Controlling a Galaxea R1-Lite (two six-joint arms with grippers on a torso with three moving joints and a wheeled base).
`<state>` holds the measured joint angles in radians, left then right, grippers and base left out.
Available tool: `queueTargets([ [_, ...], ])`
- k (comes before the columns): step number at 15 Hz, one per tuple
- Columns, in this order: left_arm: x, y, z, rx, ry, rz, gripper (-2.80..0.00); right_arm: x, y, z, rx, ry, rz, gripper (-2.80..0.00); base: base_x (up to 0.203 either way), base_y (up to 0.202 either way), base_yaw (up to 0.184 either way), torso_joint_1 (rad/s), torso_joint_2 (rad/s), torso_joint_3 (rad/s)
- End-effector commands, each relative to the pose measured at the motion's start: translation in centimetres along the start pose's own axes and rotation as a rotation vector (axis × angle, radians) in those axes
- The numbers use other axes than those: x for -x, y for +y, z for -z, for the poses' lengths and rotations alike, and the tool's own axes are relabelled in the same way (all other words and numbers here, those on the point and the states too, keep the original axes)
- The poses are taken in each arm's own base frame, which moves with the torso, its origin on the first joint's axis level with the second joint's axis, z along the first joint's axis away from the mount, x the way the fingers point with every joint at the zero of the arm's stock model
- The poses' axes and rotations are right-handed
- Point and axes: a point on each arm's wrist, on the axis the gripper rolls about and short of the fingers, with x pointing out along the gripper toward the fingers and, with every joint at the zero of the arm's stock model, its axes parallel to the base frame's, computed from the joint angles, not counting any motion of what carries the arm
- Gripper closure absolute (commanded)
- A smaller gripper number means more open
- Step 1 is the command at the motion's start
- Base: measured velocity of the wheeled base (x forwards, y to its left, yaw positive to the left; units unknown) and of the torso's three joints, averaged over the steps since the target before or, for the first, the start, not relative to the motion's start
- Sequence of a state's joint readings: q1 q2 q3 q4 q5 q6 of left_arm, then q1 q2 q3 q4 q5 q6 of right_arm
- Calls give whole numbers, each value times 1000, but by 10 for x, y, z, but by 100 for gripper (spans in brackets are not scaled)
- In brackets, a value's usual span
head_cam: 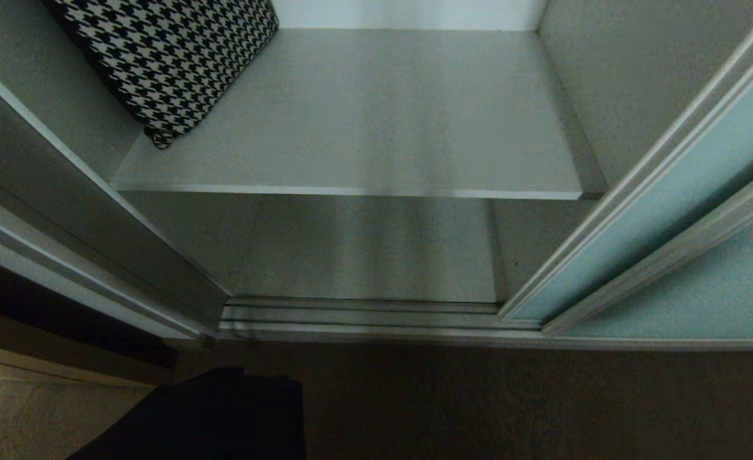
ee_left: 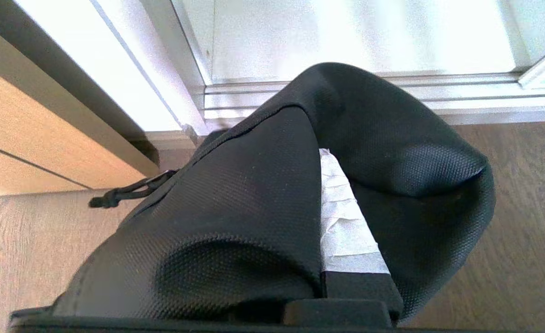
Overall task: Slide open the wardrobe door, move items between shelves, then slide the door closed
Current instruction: Place the bag on the lower shelf
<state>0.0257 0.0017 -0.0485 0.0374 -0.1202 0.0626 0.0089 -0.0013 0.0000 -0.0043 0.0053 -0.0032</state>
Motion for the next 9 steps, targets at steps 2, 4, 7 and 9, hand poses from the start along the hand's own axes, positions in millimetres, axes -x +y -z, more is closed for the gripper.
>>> queueTargets([
  [2, 0, 0, 0, -1, 6, 1, 0, 0, 0, 0, 1, -4, -1, 0, 0, 0, 0, 0, 0, 0],
  [4, 0, 0, 1, -1, 8, 1, 0, 0, 0, 0, 1, -4, -1, 0, 0, 0, 0, 0, 0, 0],
  [7, 0, 0, 0, 0, 7, 1, 0, 0, 0, 0, 1, -4, -1, 0, 0, 0, 0, 0, 0, 0],
  [9, 0, 0, 0, 0, 6, 1, 0, 0, 0, 0, 0, -4, -1, 0, 0, 0, 0, 0, 0, 0],
])
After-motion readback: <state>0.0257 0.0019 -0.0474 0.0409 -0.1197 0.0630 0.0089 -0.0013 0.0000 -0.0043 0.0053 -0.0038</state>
